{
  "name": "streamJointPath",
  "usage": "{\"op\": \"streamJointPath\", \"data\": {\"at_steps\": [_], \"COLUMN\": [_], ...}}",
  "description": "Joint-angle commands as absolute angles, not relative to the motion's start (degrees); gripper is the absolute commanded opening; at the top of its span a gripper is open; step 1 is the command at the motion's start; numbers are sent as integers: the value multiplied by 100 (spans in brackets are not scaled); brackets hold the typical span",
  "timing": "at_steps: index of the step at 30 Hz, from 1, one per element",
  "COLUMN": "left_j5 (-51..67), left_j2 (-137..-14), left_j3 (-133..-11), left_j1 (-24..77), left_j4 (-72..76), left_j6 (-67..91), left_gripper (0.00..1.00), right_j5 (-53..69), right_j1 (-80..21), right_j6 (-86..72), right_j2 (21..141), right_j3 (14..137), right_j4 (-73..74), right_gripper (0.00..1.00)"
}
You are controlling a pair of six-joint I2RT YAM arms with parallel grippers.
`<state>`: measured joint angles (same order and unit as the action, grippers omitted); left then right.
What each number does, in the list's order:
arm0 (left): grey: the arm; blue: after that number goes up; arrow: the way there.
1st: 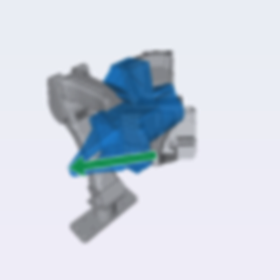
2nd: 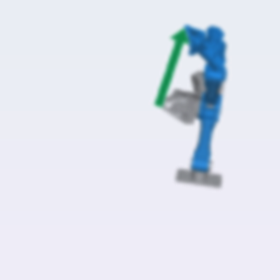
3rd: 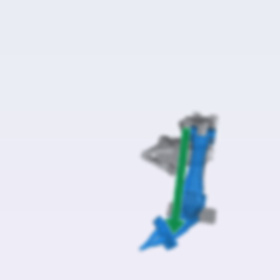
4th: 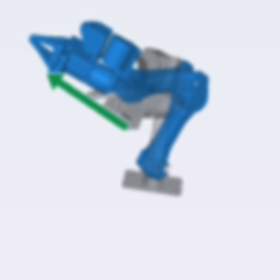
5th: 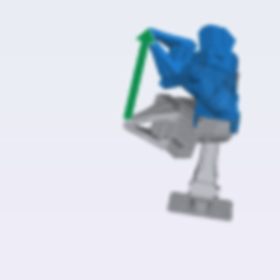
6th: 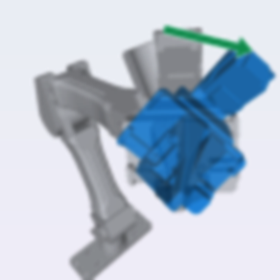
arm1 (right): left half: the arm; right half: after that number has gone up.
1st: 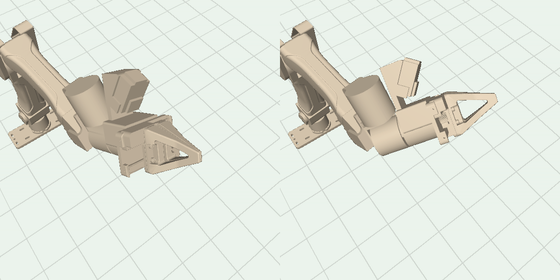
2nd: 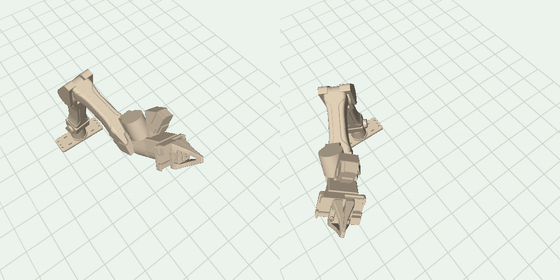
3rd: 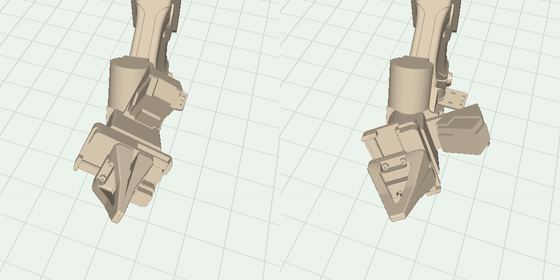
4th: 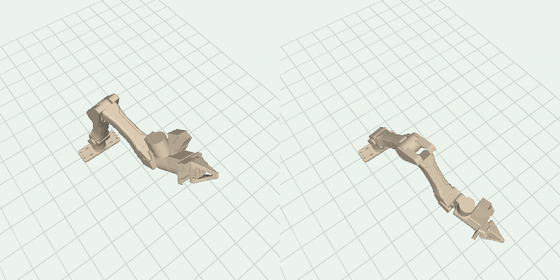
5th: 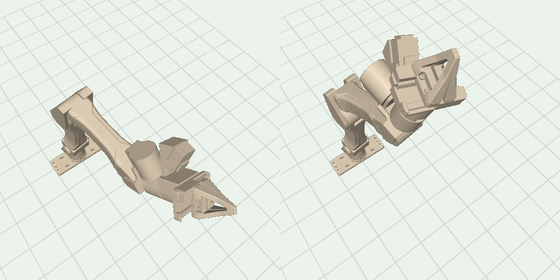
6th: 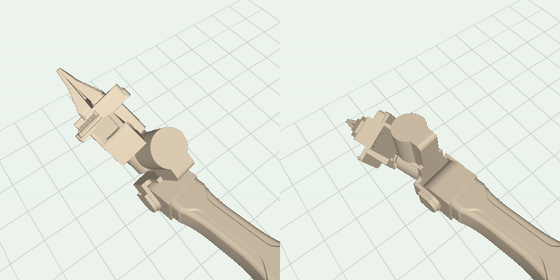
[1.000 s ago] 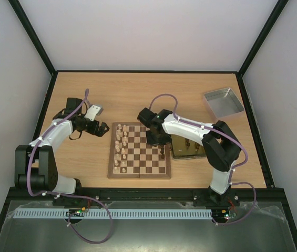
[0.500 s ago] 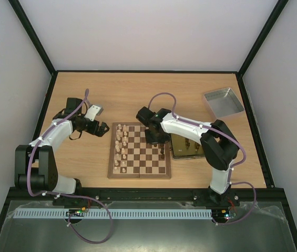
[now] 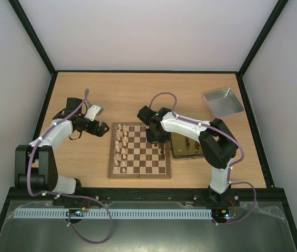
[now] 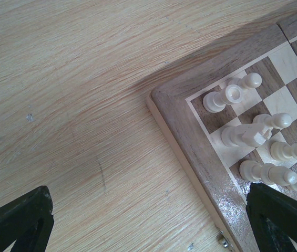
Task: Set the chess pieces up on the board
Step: Place the chess piece on the chessboard.
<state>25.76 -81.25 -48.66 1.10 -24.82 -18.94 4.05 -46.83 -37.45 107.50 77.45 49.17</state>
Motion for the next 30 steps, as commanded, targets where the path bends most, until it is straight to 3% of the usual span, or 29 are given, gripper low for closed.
{"op": "streamJointPath", "data": {"at_steps": [1,30], "left_j5": [2643,2652], "left_j2": [-8170,-8174], "left_j3": [-4799,-4801], "left_j1": [136,140], "left_j4": [-2517,-2523], "left_j6": [-1942,-1962], "left_gripper": [100,100], "right_j5": [309,387], "right_j1": [-4642,-4645], "right_j6": [-3688,-3683], "right_j2": [10858,10822], "right_j3": [7923,8077], "right_j4": [4897,5029], "right_gripper": [17,16]}}
